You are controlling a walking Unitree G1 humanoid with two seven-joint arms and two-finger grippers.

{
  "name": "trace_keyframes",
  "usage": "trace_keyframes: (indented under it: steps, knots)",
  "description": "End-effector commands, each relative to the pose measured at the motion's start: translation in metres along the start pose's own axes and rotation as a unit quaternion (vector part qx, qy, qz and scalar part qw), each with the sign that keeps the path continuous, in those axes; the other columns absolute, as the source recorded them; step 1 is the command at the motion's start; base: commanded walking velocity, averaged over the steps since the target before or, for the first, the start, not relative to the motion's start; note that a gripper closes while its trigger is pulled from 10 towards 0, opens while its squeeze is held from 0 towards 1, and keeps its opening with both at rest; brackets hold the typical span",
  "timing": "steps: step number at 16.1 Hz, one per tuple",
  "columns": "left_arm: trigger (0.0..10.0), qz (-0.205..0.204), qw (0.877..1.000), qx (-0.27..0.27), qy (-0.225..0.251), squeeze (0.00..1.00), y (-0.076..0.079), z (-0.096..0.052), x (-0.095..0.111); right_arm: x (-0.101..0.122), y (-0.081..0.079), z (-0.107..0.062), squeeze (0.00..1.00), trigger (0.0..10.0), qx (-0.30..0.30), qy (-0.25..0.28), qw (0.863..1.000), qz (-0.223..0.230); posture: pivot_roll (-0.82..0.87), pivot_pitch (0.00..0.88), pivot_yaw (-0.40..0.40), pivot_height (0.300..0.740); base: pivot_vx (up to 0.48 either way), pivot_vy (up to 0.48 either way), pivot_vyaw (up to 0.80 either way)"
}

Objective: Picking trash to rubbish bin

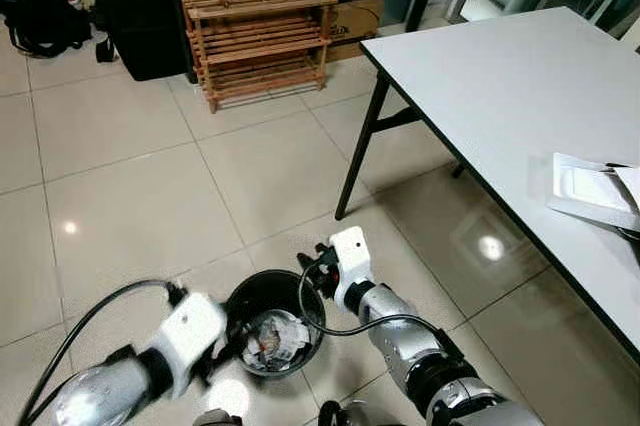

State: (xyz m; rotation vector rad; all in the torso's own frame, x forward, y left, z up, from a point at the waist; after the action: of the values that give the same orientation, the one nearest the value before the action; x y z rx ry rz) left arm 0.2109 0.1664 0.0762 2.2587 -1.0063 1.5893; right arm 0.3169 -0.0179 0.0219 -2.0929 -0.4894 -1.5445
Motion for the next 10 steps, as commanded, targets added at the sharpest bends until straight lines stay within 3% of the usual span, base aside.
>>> trace_keyframes:
  steps: [1,2,5,6,7,10]
  knots:
    - [10.0,-0.038,0.999,0.032,-0.004,0.0,-0.001,0.007,-0.002,0.008,0.012,-0.005,0.0,10.0,-0.029,0.022,0.999,-0.012,0.06,0.1,-0.083,0.74,0.0,0.0,0.0]
    - [10.0,-0.065,0.997,0.049,0.003,0.0,0.001,0.016,-0.001,0.007,0.026,-0.017,0.0,10.0,-0.055,0.026,0.998,-0.019,0.05,0.087,-0.068,0.74,0.0,0.0,0.0]
    - [10.0,-0.079,0.996,0.051,0.002,0.0,0.01,0.03,-0.002,0.002,0.047,-0.044,0.0,10.0,-0.098,0.017,0.995,-0.032,0.02,0.062,-0.035,0.74,0.0,0.0,0.0]
    - [10.0,-0.091,0.994,0.054,0.001,0.0,0.017,0.043,-0.003,-0.005,0.066,-0.072,0.0,10.0,-0.141,0.009,0.99,-0.027,0.0,0.048,-0.017,0.74,0.0,0.0,0.0]
    - [10.0,-0.089,0.995,0.054,-0.001,0.0,0.019,0.049,-0.003,-0.012,0.074,-0.086,0.0,10.0,-0.168,-0.007,0.985,-0.024,-0.01,0.035,-0.004,0.74,0.0,0.0,0.0]
    - [10.0,-0.072,0.995,0.054,-0.031,0.0,0.02,0.054,-0.014,-0.035,0.084,-0.133,0.0,10.0,-0.252,-0.061,0.966,-0.023,-0.02,0.018,0.012,0.74,0.0,0.0,-0.76]
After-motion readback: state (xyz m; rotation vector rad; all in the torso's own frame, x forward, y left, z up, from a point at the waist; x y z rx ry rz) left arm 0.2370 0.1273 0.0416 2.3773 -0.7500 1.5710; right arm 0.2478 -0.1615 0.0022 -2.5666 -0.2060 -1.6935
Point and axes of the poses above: a point about 5 cm out from each wrist's last joint towards the gripper, its own z axis pointing out of the wrist towards the gripper, its own x axis along the axis of the wrist's last joint, y = z × x, the point moved 3 cm from there along z, pointing out of the wrist towards the gripper, and after that the axes turned 1 degree about z, right-handed, at the moved point
